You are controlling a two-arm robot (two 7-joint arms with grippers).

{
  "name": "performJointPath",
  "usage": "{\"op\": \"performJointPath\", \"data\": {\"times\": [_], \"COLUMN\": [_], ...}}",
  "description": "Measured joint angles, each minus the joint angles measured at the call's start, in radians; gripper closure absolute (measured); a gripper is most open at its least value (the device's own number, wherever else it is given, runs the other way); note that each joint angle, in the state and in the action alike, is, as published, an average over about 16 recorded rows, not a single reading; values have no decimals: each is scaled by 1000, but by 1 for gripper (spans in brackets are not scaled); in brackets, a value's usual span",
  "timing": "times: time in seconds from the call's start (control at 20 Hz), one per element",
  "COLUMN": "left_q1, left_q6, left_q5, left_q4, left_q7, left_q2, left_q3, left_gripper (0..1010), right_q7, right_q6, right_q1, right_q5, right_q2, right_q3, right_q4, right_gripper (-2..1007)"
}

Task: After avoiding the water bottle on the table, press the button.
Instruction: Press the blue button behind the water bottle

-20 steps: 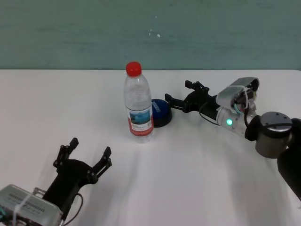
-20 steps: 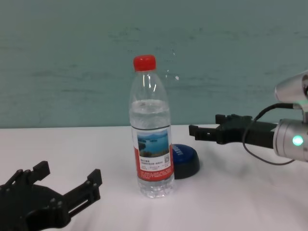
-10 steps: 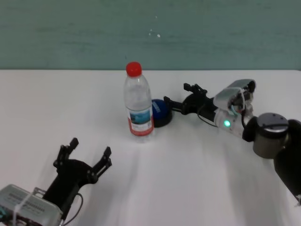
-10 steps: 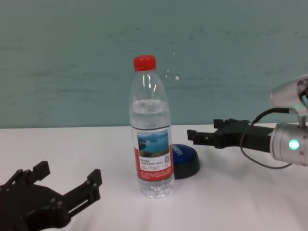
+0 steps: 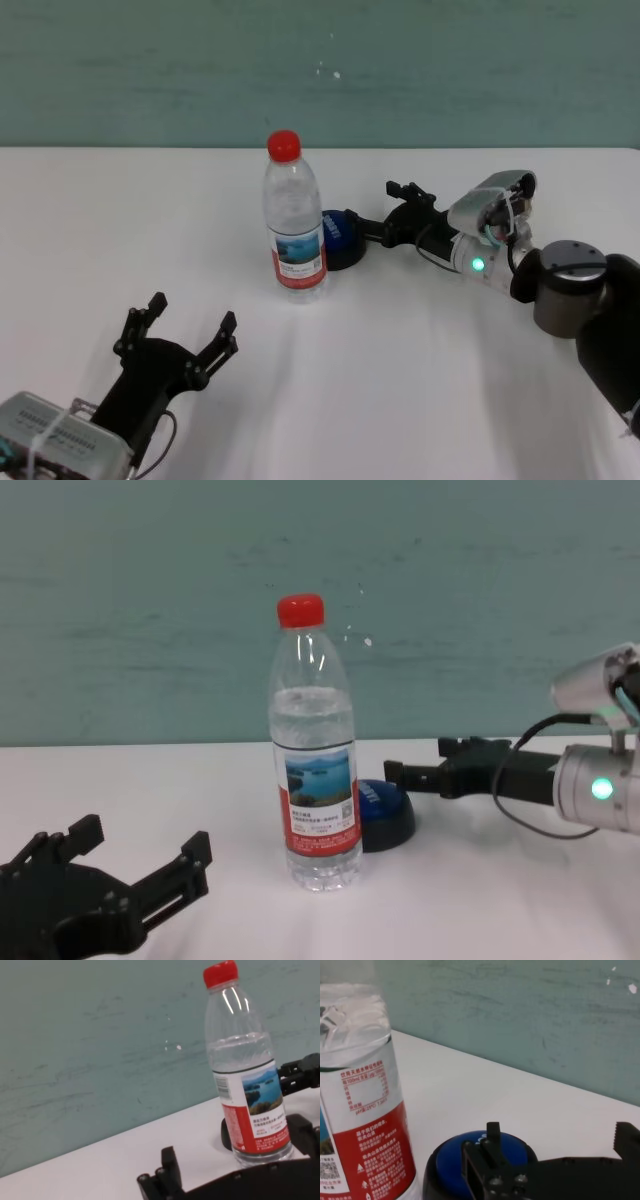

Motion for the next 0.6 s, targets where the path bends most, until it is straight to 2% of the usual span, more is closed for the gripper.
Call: {"op": "performJointPath", "data": {"times": [0.6], "left_q1": [0], "left_q6": [0], "left_q5": [0], "left_q4": [0], "left_q7": [0], "left_q2": [0], "left_q3": [0], "left_gripper": [10], "right_q7": [16], "right_q6": [-10], "right_q1": [18], "right_q5": [-15], "right_q2": [-18], "right_q3": [-1], "right_q4": [59], "right_gripper": [1]}}
